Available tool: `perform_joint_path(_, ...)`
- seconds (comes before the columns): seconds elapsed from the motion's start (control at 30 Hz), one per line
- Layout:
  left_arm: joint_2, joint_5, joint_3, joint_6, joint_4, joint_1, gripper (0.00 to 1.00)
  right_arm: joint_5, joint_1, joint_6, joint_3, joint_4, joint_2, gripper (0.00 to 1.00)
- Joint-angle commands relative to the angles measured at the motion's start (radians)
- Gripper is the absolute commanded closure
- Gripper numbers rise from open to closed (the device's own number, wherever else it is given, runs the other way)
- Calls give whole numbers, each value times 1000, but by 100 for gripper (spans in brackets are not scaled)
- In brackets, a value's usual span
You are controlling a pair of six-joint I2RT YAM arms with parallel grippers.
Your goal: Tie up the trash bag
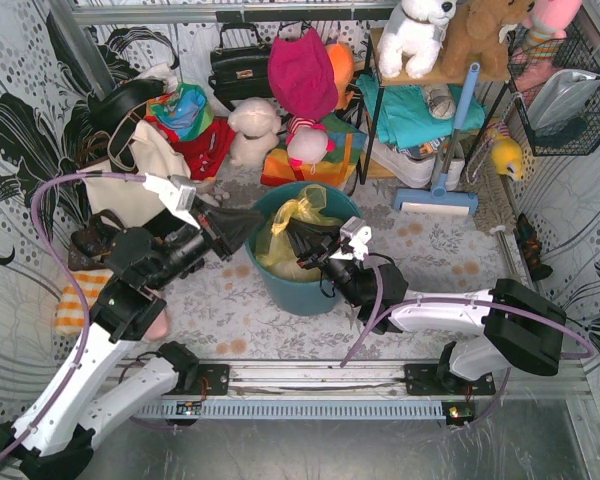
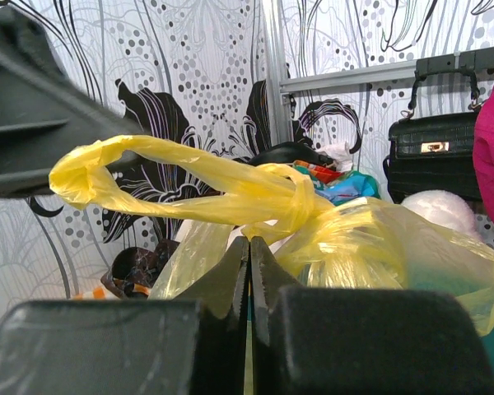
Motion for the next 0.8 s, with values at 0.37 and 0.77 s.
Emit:
perform_joint_path(0.37, 242, 42, 154, 86, -92, -3, 69, 38, 7, -1, 53, -285, -84, 100)
perform_joint_path(0.77, 317, 180, 200, 139, -87, -3, 71, 159, 18, 106, 190, -647, -126, 100)
